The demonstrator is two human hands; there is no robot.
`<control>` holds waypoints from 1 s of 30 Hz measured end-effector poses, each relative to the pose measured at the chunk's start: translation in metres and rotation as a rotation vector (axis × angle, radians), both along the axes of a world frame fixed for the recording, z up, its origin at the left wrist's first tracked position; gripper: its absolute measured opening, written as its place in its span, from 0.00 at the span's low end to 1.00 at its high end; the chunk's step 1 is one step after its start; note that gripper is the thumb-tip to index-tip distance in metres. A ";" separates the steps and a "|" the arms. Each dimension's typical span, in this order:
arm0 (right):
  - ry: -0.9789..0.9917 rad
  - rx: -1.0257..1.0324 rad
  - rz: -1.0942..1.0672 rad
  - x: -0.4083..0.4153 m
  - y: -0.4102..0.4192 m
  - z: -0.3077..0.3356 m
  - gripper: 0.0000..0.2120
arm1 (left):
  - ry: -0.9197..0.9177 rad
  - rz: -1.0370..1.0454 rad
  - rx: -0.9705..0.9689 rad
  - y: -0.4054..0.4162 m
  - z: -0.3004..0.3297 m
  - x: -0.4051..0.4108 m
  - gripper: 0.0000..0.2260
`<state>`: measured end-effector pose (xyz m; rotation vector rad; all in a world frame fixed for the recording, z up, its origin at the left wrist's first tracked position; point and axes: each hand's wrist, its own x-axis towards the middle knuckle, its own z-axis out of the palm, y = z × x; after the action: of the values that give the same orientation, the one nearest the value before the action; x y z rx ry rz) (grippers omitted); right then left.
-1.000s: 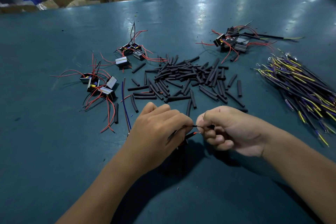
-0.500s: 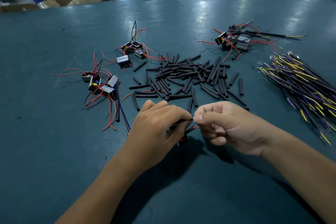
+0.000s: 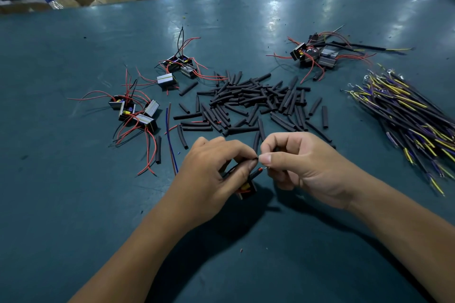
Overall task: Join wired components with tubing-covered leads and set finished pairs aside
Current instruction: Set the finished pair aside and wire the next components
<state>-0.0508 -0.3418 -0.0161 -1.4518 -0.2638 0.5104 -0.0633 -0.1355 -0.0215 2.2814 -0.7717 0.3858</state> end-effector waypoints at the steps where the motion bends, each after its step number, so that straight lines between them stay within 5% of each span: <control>1: 0.002 0.006 0.000 0.000 0.000 0.000 0.05 | 0.004 0.001 -0.002 0.000 0.000 0.000 0.03; 6: -0.062 0.019 -0.026 0.000 0.002 -0.001 0.06 | 0.043 -0.009 -0.029 0.000 0.001 -0.001 0.04; 16: -0.560 -0.244 -0.061 -0.003 -0.004 0.005 0.07 | 0.398 -0.194 -0.319 0.005 0.008 -0.001 0.05; 22: -0.932 -0.498 -0.068 -0.002 -0.010 0.008 0.05 | 0.376 -0.160 -0.271 0.005 0.005 -0.001 0.06; 24: -0.770 -0.492 -0.050 -0.001 -0.010 0.009 0.05 | 0.184 -0.074 -0.108 0.004 0.003 -0.001 0.06; 28: 0.026 -0.204 -0.045 0.002 -0.007 0.010 0.11 | -0.057 0.009 0.040 0.000 0.001 0.000 0.03; 30: 0.268 -0.138 -0.023 0.001 -0.003 0.010 0.15 | -0.129 0.008 0.073 -0.001 -0.001 0.001 0.05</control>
<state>-0.0497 -0.3450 -0.0066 -1.4984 0.0016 0.7080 -0.0625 -0.1361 -0.0223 2.3457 -0.8544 0.5206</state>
